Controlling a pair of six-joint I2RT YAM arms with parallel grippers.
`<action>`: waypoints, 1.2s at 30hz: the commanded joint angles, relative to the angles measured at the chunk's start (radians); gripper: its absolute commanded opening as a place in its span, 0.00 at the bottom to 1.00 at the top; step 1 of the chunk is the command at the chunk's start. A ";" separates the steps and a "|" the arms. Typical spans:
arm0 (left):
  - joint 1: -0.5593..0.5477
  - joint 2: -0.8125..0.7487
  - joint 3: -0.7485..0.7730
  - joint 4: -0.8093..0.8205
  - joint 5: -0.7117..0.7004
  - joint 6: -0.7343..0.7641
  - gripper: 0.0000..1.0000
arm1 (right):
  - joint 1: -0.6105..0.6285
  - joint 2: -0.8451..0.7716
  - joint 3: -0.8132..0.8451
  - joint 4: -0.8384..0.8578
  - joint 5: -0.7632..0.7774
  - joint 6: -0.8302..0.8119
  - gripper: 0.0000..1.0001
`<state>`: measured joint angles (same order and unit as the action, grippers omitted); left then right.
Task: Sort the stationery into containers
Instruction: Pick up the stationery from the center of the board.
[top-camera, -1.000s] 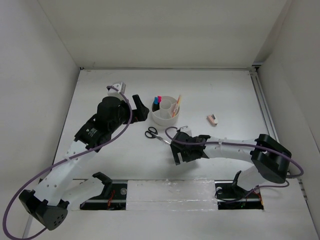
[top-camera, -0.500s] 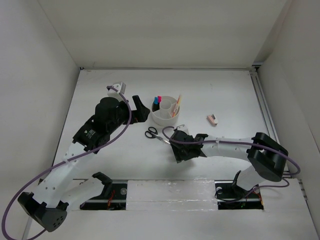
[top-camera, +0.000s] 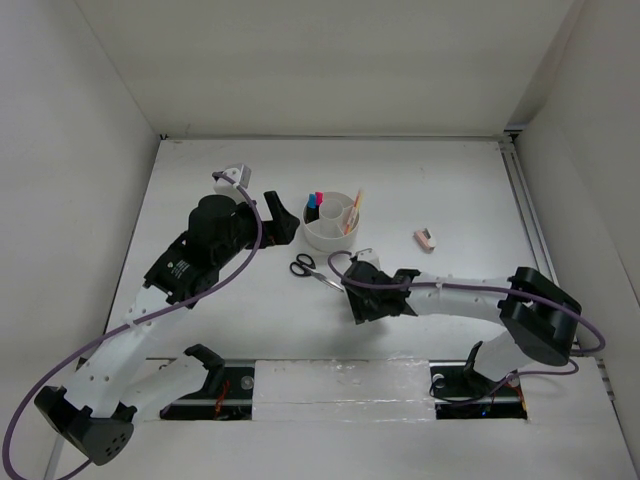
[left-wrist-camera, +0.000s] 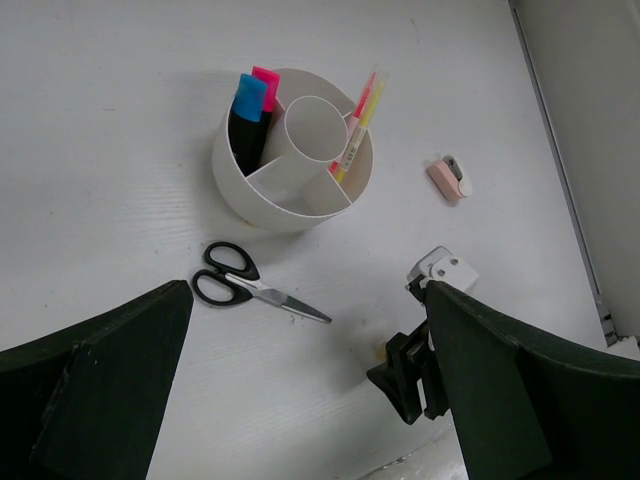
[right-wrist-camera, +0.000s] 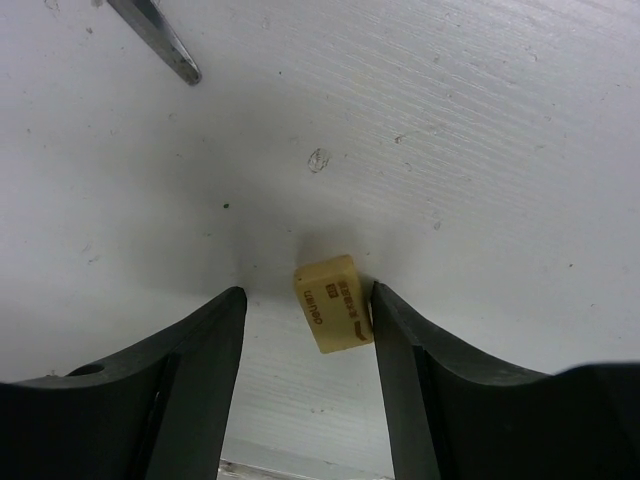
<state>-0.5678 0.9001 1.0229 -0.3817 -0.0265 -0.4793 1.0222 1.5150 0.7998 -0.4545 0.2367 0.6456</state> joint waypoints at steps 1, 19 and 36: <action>-0.001 -0.018 -0.003 0.041 0.011 0.018 1.00 | 0.025 0.022 -0.045 -0.010 -0.071 0.060 0.59; -0.001 0.000 0.006 0.041 0.020 0.018 1.00 | 0.096 0.082 -0.082 -0.033 -0.027 0.193 0.03; -0.001 0.010 -0.021 0.280 0.604 -0.024 1.00 | 0.173 -0.624 -0.001 0.152 0.204 -0.144 0.00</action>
<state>-0.5678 0.9150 1.0172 -0.2295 0.3683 -0.4850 1.1923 0.9215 0.7795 -0.3866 0.3889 0.6376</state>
